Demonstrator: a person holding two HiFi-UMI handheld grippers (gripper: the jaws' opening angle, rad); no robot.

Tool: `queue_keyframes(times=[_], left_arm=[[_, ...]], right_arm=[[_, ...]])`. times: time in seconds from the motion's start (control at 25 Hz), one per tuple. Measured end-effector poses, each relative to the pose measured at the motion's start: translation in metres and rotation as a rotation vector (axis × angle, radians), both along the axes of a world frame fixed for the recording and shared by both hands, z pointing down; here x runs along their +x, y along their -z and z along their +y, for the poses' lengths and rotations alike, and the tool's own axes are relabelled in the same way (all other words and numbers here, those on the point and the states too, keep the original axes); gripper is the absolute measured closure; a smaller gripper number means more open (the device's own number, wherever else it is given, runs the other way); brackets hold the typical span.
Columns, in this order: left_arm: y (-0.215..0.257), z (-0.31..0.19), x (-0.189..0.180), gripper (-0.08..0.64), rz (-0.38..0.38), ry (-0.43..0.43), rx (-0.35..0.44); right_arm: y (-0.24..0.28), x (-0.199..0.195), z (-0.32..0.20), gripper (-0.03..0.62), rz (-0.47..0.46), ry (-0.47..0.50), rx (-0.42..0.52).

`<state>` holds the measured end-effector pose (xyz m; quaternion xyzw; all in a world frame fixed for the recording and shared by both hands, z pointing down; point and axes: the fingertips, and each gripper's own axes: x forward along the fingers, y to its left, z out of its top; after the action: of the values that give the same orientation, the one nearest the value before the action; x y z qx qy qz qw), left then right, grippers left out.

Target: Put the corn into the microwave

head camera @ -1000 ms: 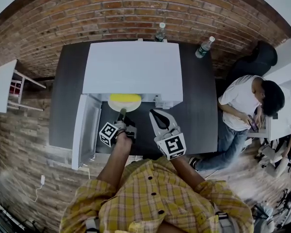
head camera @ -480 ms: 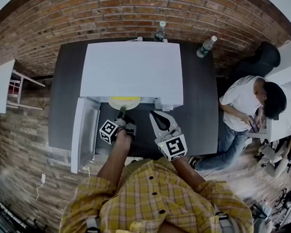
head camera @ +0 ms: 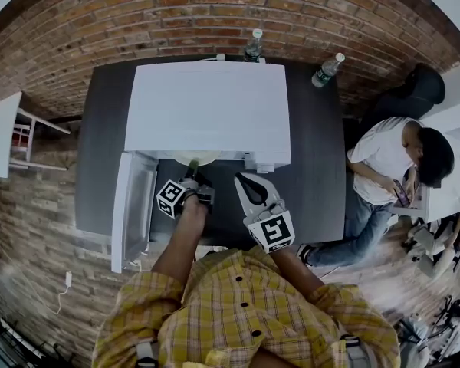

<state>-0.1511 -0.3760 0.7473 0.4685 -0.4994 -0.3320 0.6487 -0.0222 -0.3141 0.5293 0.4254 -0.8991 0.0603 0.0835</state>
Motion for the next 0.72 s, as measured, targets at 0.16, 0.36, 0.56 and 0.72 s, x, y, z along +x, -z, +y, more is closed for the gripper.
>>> queue_keyframes(times=[0.16, 0.36, 0.56, 0.72], left_arm=[[-0.002, -0.005, 0.001, 0.541, -0.001, 0.003, -0.014], [-0.004, -0.013, -0.001, 0.541, -0.014, 0.003, -0.023], [-0.007, -0.015, -0.003, 0.538, -0.011, -0.005, -0.03], [-0.013, -0.01, -0.003, 0.482, 0.003, -0.007, -0.076]], right_arm=[[0.0, 0.002, -0.001, 0.588, 0.001, -0.003, 0.004], [0.0, 0.005, -0.001, 0.588, -0.002, -0.013, -0.001], [0.001, 0.007, -0.003, 0.588, 0.001, -0.013, 0.009], [0.002, 0.005, -0.003, 0.588, 0.003, -0.008, 0.01]])
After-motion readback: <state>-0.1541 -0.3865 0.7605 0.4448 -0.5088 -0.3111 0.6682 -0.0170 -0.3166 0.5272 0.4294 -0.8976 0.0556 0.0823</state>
